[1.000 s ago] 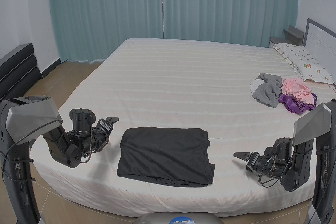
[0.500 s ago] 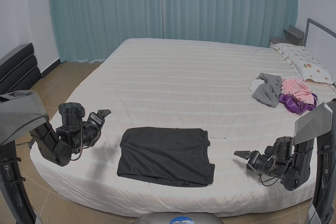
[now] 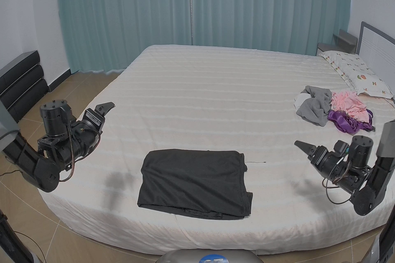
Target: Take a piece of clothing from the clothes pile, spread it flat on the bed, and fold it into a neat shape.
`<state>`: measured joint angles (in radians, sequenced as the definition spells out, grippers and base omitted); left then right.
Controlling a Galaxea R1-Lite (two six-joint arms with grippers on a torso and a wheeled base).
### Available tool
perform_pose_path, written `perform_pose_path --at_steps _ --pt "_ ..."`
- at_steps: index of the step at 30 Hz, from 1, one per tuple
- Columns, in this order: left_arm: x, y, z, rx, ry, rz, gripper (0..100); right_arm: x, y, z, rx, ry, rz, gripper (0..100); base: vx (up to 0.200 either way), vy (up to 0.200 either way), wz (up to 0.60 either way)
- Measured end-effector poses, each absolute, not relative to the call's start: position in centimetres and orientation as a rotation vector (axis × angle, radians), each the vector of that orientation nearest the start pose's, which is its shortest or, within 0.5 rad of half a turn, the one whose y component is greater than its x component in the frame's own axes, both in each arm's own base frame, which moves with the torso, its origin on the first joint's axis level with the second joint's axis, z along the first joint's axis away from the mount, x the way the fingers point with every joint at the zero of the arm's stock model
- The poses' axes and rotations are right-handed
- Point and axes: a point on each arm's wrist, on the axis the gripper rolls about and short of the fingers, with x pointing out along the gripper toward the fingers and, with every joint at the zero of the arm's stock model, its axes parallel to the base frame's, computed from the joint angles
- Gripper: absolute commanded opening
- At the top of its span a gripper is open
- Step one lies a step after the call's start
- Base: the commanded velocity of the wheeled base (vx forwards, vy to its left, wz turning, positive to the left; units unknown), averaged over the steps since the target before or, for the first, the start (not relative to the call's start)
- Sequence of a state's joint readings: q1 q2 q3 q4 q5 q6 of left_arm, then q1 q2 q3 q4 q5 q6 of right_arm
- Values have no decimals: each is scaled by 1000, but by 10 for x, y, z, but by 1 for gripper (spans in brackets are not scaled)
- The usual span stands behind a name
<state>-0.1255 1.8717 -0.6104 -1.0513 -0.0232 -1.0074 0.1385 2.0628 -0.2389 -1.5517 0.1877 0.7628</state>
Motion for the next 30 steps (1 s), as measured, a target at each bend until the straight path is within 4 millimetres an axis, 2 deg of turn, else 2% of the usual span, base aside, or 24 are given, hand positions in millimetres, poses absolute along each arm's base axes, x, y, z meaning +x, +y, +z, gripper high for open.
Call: perform_pose_path --at_steps 3,7,14,19,30 --pt "299 -39 138 -970 221 -55 100 253 39 78 711 282 240 100 0 0 0" --pt "277 -37 160 -948 150 -78 100 222 35 117 630 130 289 100 0 0 0" --pt "235 -32 186 -888 48 -101 100 166 27 154 508 -6 313 100 0 0 0" --pt "200 -27 199 -817 -27 -110 100 127 20 164 435 -27 308 100 0 0 0" --pt "116 -14 205 -658 -88 -96 100 53 11 155 302 95 292 100 0 0 0"
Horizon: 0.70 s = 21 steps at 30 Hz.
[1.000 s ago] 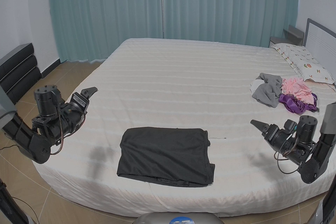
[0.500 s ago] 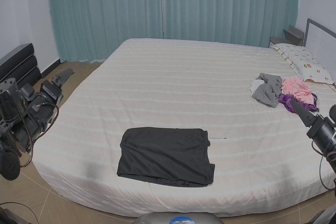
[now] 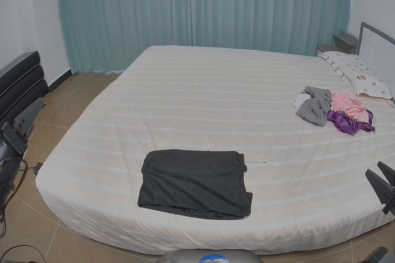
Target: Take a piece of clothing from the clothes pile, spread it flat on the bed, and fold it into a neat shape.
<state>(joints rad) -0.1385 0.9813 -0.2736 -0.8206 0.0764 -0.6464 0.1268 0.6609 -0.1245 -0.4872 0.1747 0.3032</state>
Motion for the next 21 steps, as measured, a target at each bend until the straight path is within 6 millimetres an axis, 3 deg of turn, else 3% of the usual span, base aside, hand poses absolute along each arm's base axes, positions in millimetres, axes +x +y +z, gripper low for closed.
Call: perform_pose_path --at_steps 14,21 --pt "-6 3 183 -367 -200 -71 100 -17 3 145 105 -20 229 100 0 0 0" --pt "-37 8 174 -261 -301 -1 100 -39 3 138 -9 -125 176 100 0 0 0"
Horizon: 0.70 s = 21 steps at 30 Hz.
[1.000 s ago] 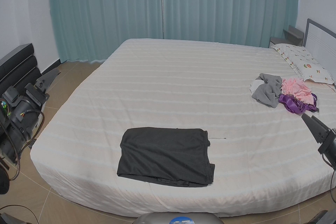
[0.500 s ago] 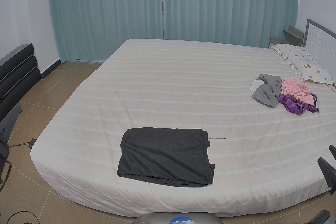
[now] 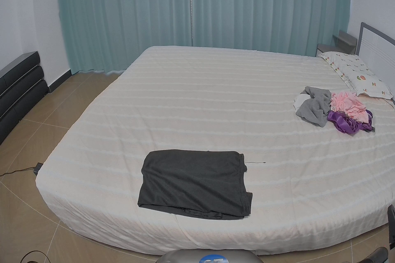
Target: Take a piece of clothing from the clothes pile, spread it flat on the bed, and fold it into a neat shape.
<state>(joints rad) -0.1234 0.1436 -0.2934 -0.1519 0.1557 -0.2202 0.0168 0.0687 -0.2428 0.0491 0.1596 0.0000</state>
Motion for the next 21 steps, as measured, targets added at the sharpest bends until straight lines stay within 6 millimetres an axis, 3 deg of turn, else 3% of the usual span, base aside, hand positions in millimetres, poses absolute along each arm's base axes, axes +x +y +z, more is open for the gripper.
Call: perform_pose_path --at_steps 11,21 --pt "-58 2 177 -152 -410 86 100 -54 3 150 -53 -233 148 100 0 0 0" --pt "-57 2 163 -109 -381 77 100 -42 2 132 -124 -226 101 100 0 0 0"
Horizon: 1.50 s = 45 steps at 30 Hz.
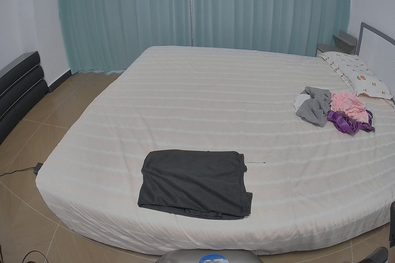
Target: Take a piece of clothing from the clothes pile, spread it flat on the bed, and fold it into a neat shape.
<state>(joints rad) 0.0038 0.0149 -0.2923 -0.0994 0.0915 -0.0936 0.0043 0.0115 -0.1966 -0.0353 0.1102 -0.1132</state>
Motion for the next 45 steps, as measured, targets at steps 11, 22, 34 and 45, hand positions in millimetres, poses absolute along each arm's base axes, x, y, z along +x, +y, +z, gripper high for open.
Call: perform_pose_path --at_steps 11,22,34,45 --pt "-37 3 130 26 -421 165 100 -28 2 108 -150 -256 81 100 0 0 0" --pt "-25 3 99 43 -178 162 100 -24 1 88 -131 -80 45 100 0 0 0" --pt "-24 1 87 -42 -71 43 100 -23 0 79 -7 14 -17 100 0 0 0" --pt "-23 1 80 7 -3 28 100 -23 0 81 -10 -4 15 100 0 0 0"
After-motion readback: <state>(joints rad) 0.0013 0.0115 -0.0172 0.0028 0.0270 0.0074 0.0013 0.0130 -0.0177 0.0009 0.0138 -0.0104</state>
